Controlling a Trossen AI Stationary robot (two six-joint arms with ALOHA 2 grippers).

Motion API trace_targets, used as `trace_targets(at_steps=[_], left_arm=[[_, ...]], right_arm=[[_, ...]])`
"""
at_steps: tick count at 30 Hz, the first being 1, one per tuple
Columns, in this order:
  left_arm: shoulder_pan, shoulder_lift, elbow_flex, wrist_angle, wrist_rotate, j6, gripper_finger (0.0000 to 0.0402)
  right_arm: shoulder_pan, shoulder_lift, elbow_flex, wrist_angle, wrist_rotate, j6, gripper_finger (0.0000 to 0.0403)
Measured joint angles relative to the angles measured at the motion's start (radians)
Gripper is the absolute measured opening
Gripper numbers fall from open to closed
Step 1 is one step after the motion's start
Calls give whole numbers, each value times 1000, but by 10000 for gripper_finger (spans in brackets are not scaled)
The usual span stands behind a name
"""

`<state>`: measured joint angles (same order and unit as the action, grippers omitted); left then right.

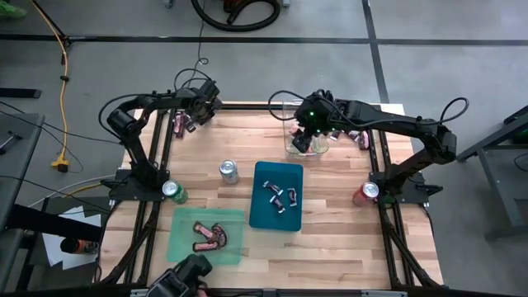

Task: Sort candy
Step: Put the brown-white chocolate into the blue bin

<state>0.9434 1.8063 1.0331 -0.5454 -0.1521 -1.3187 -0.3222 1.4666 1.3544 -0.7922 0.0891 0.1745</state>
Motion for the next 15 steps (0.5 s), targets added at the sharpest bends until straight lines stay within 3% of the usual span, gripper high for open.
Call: trace_targets(at_steps=[6, 15], left_arm=[[-14, -38, -6, 2, 47, 91, 3], [-110, -245, -6, -18, 9, 323, 1]], right_arm=[[0, 0, 0, -15, 0, -4, 209], [0, 0, 0, -12, 0, -53, 209]])
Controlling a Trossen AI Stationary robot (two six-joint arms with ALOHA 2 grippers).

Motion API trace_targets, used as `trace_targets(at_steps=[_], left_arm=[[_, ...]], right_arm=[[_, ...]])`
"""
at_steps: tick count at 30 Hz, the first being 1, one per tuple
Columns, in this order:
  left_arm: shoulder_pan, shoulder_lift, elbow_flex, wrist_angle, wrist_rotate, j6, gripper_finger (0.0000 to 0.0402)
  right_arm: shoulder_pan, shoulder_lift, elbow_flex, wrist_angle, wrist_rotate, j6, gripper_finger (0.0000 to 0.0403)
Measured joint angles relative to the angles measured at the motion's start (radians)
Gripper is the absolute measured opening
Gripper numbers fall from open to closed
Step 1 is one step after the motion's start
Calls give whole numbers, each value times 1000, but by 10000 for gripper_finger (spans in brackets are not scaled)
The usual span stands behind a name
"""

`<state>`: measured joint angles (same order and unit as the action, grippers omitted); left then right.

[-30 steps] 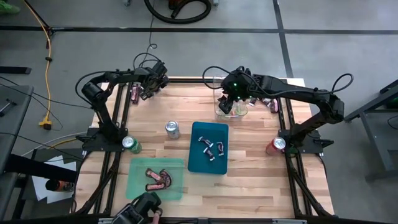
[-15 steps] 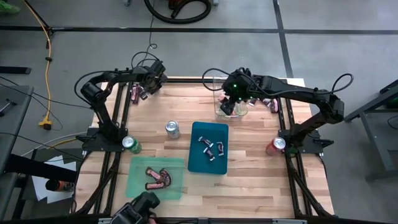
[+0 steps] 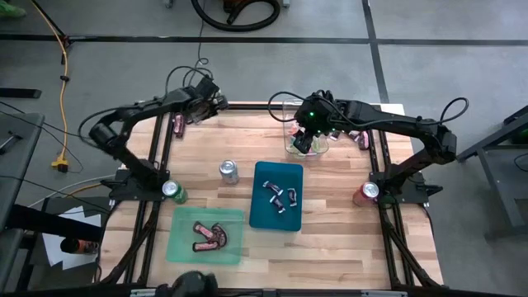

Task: Sort candy
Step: Put the brown-white chocolate into the blue bin

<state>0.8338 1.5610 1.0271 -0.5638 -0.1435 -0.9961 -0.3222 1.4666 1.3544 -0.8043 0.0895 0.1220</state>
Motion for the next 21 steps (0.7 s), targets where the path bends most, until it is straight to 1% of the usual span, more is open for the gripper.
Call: trace_targets(at_steps=[5, 9, 12, 15, 18, 21], left_arm=[[-137, -174, 0, -35, 0, 158, 1], [-301, -310, 0, -33, 11, 276, 1], [-437, -386, 0, 7, 10, 374, 1], [-568, -431, 0, 61, 8, 485, 0], [-673, -442, 1, 122, 14, 572, 0], [-755, -427, 1, 176, 58, 676, 0]], right_arm=[[0, -3, 0, 0, 0, -17, 209], [0, -34, -1, 20, 0, -25, 209], [0, -74, -1, 24, 3, 0, 209], [3, -119, -1, 24, 3, 56, 209], [17, -161, -1, 27, 7, 123, 209], [40, -193, -1, 40, 27, 184, 209]])
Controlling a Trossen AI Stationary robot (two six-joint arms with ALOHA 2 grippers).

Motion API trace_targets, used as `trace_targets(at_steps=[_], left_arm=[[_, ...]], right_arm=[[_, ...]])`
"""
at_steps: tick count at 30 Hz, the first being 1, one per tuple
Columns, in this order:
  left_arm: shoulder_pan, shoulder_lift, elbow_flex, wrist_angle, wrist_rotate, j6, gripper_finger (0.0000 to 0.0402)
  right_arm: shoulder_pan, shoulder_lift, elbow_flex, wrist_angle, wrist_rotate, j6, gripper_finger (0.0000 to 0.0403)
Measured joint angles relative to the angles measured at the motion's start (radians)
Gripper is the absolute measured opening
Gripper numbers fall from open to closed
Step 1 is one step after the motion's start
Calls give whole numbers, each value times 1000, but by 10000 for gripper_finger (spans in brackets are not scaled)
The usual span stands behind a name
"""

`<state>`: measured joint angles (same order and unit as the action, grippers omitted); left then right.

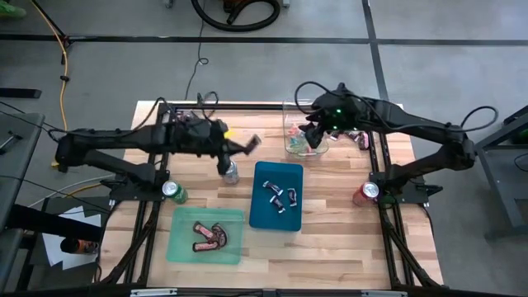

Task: Sort candy
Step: Put the brown-white chocolate into the blue bin

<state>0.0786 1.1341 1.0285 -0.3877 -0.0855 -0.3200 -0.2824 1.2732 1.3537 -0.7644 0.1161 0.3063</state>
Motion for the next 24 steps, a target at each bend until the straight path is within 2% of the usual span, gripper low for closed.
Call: trace_targets(at_steps=[6, 8, 12, 17, 24], left_arm=[[-122, 143, 0, 62, 101, 285, 0], [-147, 218, 0, 112, 112, 327, 0], [-177, 371, 22, 173, 94, 314, 0], [-195, 544, 81, 177, 0, 233, 1], [-195, 668, 164, 111, -12, 99, 17]], right_arm=[[53, -26, 0, 24, 48, 151, 209], [70, -26, 0, 17, 50, 174, 209], [100, -23, 0, -12, 78, 192, 209], [124, -23, 0, -20, 135, 183, 209], [126, -23, 0, -30, 137, 151, 209]])
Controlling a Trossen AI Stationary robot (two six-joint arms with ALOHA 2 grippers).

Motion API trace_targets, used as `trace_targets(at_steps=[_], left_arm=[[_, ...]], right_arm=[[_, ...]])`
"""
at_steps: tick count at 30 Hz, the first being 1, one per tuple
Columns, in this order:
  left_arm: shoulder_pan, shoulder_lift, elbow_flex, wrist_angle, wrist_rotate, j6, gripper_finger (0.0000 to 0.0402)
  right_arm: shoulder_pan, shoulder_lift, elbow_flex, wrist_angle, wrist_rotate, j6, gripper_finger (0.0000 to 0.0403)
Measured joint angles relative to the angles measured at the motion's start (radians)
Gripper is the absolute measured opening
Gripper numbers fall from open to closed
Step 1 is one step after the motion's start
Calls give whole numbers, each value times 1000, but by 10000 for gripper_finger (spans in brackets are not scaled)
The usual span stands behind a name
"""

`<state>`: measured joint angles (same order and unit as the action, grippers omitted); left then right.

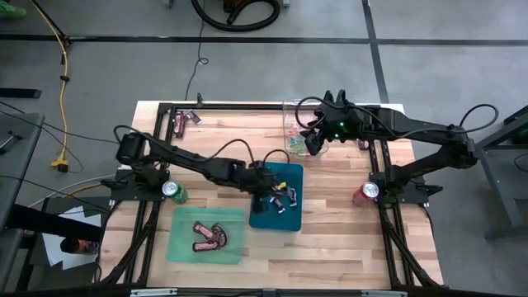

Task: Sort candy
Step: Put the brown-white chocolate into the blue bin, then put the brown chocolate into the green bin

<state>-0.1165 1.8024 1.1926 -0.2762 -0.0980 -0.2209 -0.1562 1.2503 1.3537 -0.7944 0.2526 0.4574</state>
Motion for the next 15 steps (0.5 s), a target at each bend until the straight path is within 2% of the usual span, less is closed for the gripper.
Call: trace_targets(at_steps=[3, 10, 15], left_arm=[[0, 9, 29, -18, 28, -12, 45], [5, -4, 90, -68, 42, -39, 138], [42, -69, 152, -250, 44, -33, 191]], right_arm=[[0, 0, 0, -12, 0, -35, 209], [0, 0, 0, -37, -1, -73, 209], [-3, 0, 0, -70, 10, -17, 209]])
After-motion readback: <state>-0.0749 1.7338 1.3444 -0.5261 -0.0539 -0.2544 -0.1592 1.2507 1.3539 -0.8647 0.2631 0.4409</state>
